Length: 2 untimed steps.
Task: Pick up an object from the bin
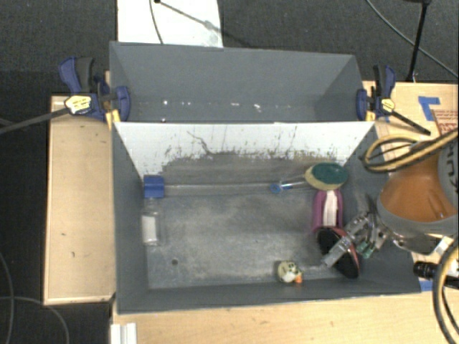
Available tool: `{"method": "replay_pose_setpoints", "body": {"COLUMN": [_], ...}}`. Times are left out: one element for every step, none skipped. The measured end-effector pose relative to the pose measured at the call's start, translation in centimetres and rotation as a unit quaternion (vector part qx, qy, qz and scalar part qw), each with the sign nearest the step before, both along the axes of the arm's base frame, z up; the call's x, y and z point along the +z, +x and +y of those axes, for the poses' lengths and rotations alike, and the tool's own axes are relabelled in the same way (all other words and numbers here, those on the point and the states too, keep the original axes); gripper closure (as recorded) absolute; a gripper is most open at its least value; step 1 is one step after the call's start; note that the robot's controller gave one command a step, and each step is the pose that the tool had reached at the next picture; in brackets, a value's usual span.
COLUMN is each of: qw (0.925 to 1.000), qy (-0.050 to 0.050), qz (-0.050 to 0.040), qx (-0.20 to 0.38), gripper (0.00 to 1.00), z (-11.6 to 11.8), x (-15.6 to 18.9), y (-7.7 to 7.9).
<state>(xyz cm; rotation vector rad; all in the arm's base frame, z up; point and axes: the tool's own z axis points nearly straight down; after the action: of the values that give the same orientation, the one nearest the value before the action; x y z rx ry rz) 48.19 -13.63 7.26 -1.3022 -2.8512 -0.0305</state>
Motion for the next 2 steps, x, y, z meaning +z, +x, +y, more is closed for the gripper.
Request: {"method": "replay_pose_setpoints", "body": {"qw": [0.9632,0.9630], "qy": [-0.010,-0.010], "qz": [-0.0023,-0.0011], "qx": [0.268,0.269], "gripper": [0.00,1.00], "z": [-0.26,-0.25], "x": [-0.20,-0.27], "y": [-0.41,-0.50]}}
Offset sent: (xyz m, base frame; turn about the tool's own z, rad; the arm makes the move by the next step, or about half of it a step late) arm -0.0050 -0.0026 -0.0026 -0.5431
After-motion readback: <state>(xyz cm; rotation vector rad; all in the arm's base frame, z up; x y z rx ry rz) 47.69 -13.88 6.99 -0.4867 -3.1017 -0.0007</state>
